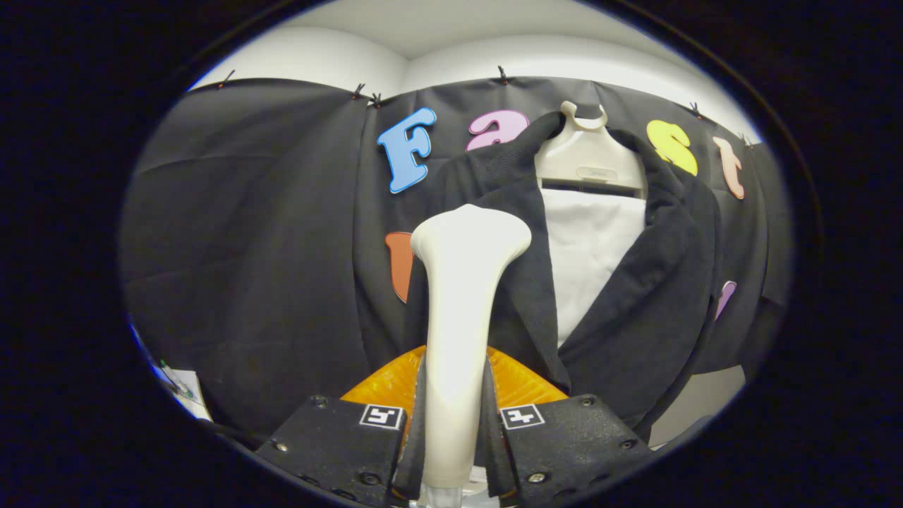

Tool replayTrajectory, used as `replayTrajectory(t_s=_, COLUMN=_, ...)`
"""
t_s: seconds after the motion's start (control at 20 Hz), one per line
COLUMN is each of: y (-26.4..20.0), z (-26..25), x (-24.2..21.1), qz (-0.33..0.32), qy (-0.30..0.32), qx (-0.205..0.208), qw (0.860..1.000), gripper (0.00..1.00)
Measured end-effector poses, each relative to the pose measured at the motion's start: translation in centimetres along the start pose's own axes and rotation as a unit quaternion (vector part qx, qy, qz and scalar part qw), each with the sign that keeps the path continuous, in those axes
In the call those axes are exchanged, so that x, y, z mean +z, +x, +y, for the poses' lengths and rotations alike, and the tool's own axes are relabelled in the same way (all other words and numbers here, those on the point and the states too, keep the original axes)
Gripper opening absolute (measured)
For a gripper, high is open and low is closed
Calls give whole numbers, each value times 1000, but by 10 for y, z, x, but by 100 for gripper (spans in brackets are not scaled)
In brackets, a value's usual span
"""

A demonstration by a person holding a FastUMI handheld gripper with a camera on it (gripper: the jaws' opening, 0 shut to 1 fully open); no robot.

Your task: Iron the clothes twice with a garment steamer, once on the left side and once on the right side.

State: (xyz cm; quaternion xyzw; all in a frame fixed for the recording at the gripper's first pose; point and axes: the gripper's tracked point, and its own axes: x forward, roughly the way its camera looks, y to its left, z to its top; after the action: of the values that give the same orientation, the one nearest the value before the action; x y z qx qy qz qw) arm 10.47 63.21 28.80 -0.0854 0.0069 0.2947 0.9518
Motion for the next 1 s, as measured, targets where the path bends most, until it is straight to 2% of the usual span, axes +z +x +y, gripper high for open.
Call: replayTrajectory(t_s=1.0, y=-17, z=-20, x=-98, qz=80, qy=1, qx=1, qw=997, gripper=37)
